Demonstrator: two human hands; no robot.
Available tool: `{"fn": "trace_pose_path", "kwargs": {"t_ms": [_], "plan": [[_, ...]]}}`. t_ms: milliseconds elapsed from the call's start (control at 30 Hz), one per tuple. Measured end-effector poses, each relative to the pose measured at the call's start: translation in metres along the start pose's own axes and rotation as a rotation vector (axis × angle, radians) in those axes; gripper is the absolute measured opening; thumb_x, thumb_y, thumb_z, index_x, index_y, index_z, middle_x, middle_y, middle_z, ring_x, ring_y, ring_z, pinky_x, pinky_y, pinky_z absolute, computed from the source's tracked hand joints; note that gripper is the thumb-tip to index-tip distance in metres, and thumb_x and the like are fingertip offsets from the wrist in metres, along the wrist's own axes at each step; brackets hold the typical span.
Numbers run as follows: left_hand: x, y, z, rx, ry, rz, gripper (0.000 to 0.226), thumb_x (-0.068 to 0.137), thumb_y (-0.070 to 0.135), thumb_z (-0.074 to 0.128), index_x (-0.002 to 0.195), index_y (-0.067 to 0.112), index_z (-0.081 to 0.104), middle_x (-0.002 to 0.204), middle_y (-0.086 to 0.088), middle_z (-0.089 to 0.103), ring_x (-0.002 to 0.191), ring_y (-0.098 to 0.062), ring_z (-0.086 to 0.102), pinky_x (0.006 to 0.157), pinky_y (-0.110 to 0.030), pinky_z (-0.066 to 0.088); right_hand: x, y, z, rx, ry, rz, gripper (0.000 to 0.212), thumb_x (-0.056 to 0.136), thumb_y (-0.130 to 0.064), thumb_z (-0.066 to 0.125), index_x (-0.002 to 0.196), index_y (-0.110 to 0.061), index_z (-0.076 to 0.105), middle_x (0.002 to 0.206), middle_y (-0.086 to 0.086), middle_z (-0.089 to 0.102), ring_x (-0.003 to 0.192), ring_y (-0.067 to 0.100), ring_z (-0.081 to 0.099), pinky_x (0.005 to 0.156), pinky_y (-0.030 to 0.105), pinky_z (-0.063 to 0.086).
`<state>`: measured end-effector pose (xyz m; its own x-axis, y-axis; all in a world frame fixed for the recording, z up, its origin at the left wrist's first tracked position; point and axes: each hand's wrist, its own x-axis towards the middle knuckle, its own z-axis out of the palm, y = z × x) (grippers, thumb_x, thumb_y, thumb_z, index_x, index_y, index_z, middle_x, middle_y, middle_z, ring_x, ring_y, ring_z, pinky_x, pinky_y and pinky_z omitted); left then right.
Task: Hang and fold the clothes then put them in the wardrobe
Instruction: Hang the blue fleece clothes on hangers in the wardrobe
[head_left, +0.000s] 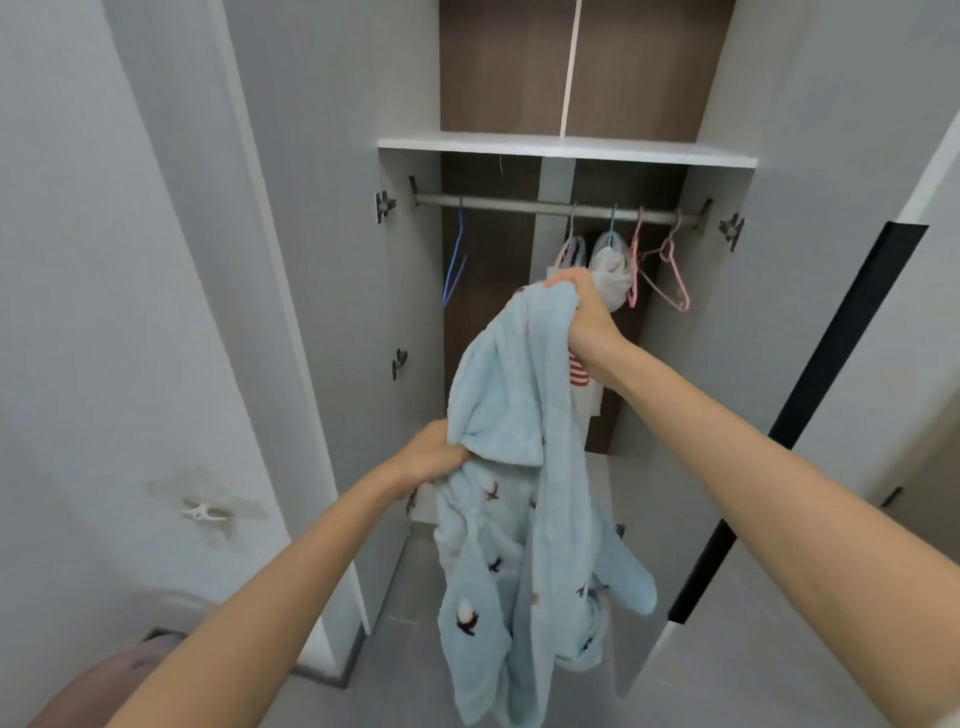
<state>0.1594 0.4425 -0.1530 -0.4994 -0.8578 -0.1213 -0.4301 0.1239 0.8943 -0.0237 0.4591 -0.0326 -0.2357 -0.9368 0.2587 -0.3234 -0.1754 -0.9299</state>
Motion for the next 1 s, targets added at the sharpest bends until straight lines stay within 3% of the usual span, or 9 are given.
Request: {"fn": "trace_pose_path", "kwargs": {"t_ms": [100,267,333,433,500,667,833,933,1000], "plan": [[0.012,0.015,0.004,-0.208,0.129,-0.058,0.014,0.092,0.018,0.051,0.100,0.022,0.063,0.094,0.006,0.065,0.085,-0.008,0.061,0.067,-0.021,0.051,-0.004,0.034,-0.019,-0.344,-0.212,-0.030,0.066,0.086,0.007,0.056,0.139,-0.015,0.022,0.127,0.005,0.039,0.108,0.015,0.047,0.090,0.027,0.044],[0.026,0.038,-0.001,-0.323,0.223,-0.055,0.016,0.090,0.012,0.051,0.083,0.019,0.063,0.079,0.001,0.068,0.069,-0.009,0.063,0.053,-0.018,0.051,-0.027,0.063,-0.034,-0.653,-0.379,0.083,0.070,0.083,0.008,0.049,0.145,-0.012,0.025,0.151,0.011,0.019,0.140,0.028,0.023,0.111,0.034,0.026],[0.028,0.047,-0.003,-0.359,0.229,-0.044,0.018,0.090,0.007,0.049,0.082,0.016,0.063,0.077,-0.002,0.066,0.067,-0.010,0.062,0.049,-0.018,0.049,-0.040,0.067,-0.034,-0.658,-0.456,0.122,0.069,0.084,-0.001,0.053,0.146,-0.018,0.027,0.157,0.002,0.013,0.144,0.023,0.015,0.112,0.033,0.019],[0.029,0.063,-0.003,-0.446,0.236,-0.016,0.019,0.090,0.001,0.045,0.090,0.010,0.061,0.078,-0.006,0.064,0.065,-0.012,0.062,0.048,-0.018,0.050,-0.062,0.066,-0.023,-0.492,-0.802,0.269,0.087,0.080,-0.036,0.072,0.148,-0.033,0.018,0.149,-0.019,0.024,0.134,0.004,0.025,0.108,0.025,0.024],[0.026,0.078,-0.001,-0.553,0.212,-0.002,0.017,0.092,-0.002,0.046,0.092,0.008,0.060,0.078,-0.007,0.063,0.058,-0.010,0.063,0.046,-0.018,0.050,-0.075,0.079,-0.003,-0.427,-0.880,0.250,0.098,0.070,-0.049,0.079,0.148,-0.033,0.021,0.145,-0.020,0.034,0.131,0.002,0.036,0.106,0.023,0.033],[0.017,0.110,-0.013,-0.824,0.173,0.072,0.014,0.092,-0.006,0.048,0.089,0.000,0.060,0.077,-0.011,0.065,0.057,-0.010,0.067,0.051,-0.020,0.054,-0.074,0.094,0.025,-0.154,-0.321,0.063,0.027,0.087,-0.032,0.067,0.106,-0.044,0.054,0.108,-0.023,0.058,0.115,0.012,0.056,0.076,0.006,0.040],[0.006,0.092,-0.046,-0.591,0.041,0.221,0.035,0.093,0.034,0.057,0.122,0.014,0.058,0.107,0.005,0.068,0.101,-0.009,0.064,0.085,-0.029,0.053,-0.046,0.058,0.013,-0.165,-0.154,-0.189,0.045,0.089,-0.032,0.063,0.132,-0.028,0.050,0.131,-0.014,0.056,0.121,0.005,0.052,0.099,0.022,0.042],[-0.008,0.059,-0.052,-0.280,0.170,0.136,0.079,0.079,0.057,0.061,0.146,0.027,0.032,0.146,0.010,0.040,0.128,-0.007,0.041,0.104,-0.033,0.037,-0.025,0.030,0.011,-0.140,0.024,-0.246,0.031,0.092,-0.020,0.060,0.122,-0.022,0.055,0.124,-0.012,0.056,0.117,0.008,0.052,0.094,0.016,0.041],[-0.019,0.037,-0.050,-0.108,0.067,0.105,0.111,0.063,0.066,0.071,0.150,0.032,0.011,0.155,0.008,0.022,0.134,-0.009,0.031,0.108,-0.035,0.031,-0.016,0.016,0.011,-0.049,0.120,-0.202,0.030,0.091,-0.012,0.061,0.120,-0.009,0.057,0.118,0.000,0.060,0.108,0.012,0.056,0.090,0.019,0.045]]}}
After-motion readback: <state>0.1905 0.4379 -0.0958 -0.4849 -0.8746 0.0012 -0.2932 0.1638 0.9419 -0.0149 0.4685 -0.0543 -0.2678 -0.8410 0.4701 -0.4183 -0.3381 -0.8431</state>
